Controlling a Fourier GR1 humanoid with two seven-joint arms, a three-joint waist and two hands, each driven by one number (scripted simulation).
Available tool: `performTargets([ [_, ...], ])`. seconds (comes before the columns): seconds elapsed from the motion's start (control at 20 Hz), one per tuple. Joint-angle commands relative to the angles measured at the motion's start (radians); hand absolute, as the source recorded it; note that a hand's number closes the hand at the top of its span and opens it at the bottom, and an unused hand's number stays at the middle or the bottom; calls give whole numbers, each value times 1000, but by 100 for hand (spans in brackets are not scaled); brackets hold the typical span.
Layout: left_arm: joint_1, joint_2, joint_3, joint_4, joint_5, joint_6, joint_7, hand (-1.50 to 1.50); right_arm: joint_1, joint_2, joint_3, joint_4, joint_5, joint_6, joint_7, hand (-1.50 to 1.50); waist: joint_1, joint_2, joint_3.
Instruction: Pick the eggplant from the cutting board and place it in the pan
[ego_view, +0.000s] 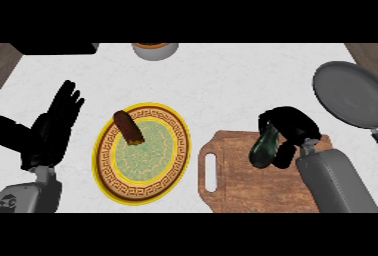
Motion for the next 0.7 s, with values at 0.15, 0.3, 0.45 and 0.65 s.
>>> performTargets([
  [0.15, -3, -6, 4, 14, 9, -11, -13, 0, -34, 1, -40, -230, 134, -199, 192, 150, 2, 1, 2],
  [0.3, -30, -16, -3, 28, -10, 13, -5, 0, -68, -32, -46, -383, 168, -189, 231, 150, -7, 1, 1],
  [0.45, 28, 15, 7, -30, 5, -22, 6, 0, -35, -73, -73, -568, 157, -116, 260, 150, -1, -2, 2],
  [0.65, -8, 14, 21, -4, 13, -44, -6, 0, -91, -40, -118, -571, 153, -37, 331, 150, 20, 8, 3],
])
